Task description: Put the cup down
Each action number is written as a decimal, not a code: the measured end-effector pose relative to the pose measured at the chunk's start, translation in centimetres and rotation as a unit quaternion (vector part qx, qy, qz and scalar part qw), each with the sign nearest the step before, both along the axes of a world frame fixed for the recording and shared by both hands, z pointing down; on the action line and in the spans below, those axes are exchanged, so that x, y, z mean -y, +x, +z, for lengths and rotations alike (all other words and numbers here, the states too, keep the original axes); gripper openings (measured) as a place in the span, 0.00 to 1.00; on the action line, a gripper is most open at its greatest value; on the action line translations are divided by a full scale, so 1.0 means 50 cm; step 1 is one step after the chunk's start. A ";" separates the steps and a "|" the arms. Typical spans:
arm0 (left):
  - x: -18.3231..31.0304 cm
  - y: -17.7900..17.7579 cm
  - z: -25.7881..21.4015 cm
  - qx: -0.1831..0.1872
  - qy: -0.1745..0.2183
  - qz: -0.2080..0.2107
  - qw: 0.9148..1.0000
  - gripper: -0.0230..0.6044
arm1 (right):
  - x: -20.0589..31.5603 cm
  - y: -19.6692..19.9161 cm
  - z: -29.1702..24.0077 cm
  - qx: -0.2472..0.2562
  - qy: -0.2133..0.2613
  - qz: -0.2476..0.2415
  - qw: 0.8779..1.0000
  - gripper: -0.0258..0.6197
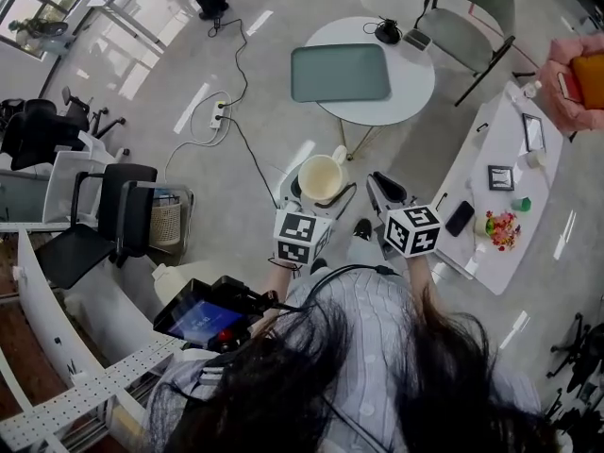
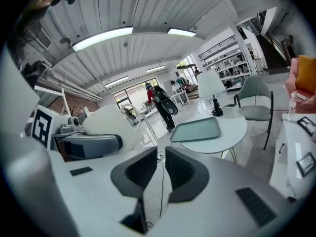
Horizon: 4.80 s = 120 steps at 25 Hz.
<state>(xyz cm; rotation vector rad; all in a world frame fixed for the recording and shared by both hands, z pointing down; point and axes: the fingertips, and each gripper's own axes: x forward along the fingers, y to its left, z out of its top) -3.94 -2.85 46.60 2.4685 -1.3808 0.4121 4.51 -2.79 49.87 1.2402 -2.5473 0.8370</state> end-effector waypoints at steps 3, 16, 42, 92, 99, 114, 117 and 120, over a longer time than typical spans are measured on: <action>0.031 0.019 0.004 0.001 -0.002 -0.011 1.000 0.76 | 0.033 0.017 0.002 0.000 0.001 -0.014 1.000 0.14; 0.124 0.039 -0.018 0.015 0.006 -0.049 0.999 0.76 | 0.143 0.055 -0.008 0.022 0.012 -0.037 0.999 0.14; 0.381 -0.026 0.025 0.042 -0.008 -0.022 0.999 0.76 | 0.398 0.061 0.033 0.022 -0.019 0.030 0.999 0.14; 0.927 0.175 0.423 0.106 -0.038 0.253 0.961 0.76 | 0.644 0.111 0.147 -0.026 -0.132 0.216 0.967 0.14; 0.936 0.191 0.470 0.123 -0.067 0.250 0.958 0.76 | 0.635 0.111 0.157 -0.019 -0.142 0.231 0.962 0.14; 0.927 0.181 0.515 0.116 -0.096 0.242 0.959 0.76 | 0.574 0.146 0.174 -0.014 -0.154 0.264 0.952 0.14; 0.926 0.164 0.509 0.121 -0.102 0.229 0.961 0.76 | 0.572 0.150 0.163 -0.013 -0.147 0.264 0.953 0.14; 0.918 0.145 0.507 0.139 -0.106 0.218 0.960 0.76 | 0.568 0.152 0.158 -0.012 -0.143 0.259 0.955 0.14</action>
